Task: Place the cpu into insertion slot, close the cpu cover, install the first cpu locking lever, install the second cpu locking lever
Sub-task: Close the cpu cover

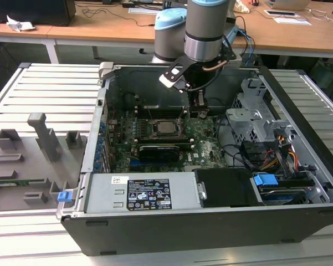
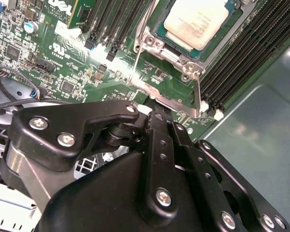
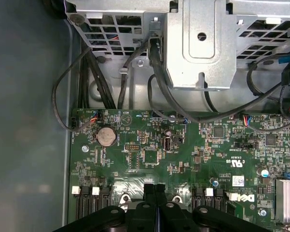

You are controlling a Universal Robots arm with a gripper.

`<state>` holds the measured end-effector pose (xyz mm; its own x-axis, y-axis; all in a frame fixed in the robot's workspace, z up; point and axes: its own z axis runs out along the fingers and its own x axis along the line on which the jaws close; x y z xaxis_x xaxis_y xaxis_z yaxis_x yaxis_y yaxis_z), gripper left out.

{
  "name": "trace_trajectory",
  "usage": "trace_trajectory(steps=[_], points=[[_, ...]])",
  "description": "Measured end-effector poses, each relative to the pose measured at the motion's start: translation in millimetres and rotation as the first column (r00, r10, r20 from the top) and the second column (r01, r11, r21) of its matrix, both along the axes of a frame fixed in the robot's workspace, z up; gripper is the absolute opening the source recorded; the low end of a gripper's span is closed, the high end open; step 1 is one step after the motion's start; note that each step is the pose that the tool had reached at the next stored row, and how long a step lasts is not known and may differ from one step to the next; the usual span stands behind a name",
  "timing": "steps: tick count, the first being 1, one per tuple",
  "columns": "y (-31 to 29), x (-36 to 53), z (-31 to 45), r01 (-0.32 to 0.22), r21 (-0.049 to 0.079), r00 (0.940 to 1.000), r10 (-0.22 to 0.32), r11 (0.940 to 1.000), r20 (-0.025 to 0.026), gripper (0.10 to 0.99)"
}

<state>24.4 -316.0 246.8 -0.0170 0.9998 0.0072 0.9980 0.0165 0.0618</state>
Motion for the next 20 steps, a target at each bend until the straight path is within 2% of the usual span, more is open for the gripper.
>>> trace_trajectory(steps=[20], points=[[0.0,-9.9,0.0,0.000,0.000,1.0000,0.000,1.0000,0.0000,0.106]])
